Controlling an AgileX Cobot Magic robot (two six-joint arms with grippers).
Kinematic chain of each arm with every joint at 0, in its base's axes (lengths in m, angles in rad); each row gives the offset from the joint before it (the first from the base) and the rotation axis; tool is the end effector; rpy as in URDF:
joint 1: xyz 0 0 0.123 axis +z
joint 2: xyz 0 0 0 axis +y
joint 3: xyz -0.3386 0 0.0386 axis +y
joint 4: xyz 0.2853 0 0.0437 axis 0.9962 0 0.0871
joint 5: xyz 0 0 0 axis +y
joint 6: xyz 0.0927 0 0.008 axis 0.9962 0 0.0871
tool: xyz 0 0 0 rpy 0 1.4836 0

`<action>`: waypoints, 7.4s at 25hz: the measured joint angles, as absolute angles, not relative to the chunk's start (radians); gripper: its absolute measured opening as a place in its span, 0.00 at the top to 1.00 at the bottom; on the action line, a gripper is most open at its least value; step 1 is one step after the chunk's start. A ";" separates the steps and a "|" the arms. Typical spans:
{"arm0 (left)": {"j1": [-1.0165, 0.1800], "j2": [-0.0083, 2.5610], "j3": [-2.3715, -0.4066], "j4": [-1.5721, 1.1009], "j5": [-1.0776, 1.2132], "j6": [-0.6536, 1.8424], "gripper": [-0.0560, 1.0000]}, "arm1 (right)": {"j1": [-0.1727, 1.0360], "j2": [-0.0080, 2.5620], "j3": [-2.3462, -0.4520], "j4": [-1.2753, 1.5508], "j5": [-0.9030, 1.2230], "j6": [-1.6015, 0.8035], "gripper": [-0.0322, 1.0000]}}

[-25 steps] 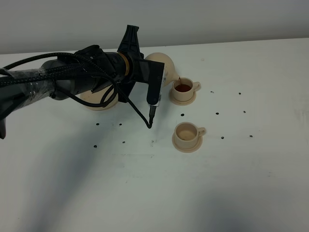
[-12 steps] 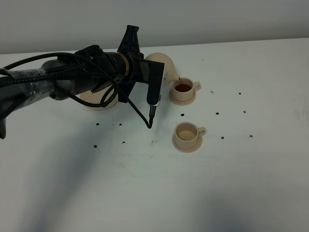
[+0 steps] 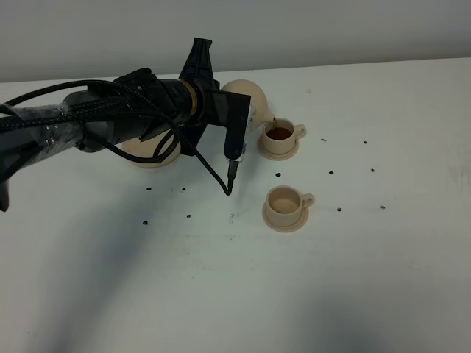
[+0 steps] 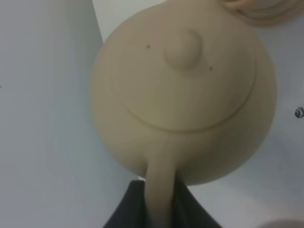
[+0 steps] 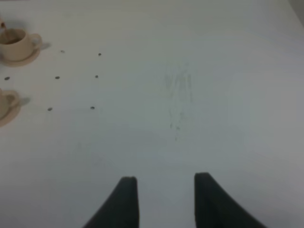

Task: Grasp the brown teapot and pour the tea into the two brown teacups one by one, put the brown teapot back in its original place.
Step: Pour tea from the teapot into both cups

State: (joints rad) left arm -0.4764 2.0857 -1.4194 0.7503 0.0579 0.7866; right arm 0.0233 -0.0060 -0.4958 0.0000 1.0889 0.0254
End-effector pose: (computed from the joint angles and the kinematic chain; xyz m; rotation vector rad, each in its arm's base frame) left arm 0.4702 -0.2384 0.2025 1.9012 1.2313 0.6268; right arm -0.0281 -0.0007 0.2904 0.0022 2.0708 0.0299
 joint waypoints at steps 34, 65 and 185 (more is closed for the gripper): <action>-0.479 2.086 -1.419 0.749 0.049 0.836 0.87 | 0.023 -0.006 -0.496 0.000 1.089 0.025 0.67; -0.481 2.086 -1.419 0.733 0.048 0.896 0.87 | 0.023 -0.006 -0.496 0.000 1.089 0.025 0.67; -0.488 1.991 -1.135 0.142 0.095 0.051 0.87 | 0.023 -0.006 -0.496 0.000 1.089 0.025 0.67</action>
State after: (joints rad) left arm -0.4882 1.9912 -1.1354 0.1422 0.0948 0.0512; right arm 0.0233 -0.0060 -0.4958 0.0000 1.0889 0.0253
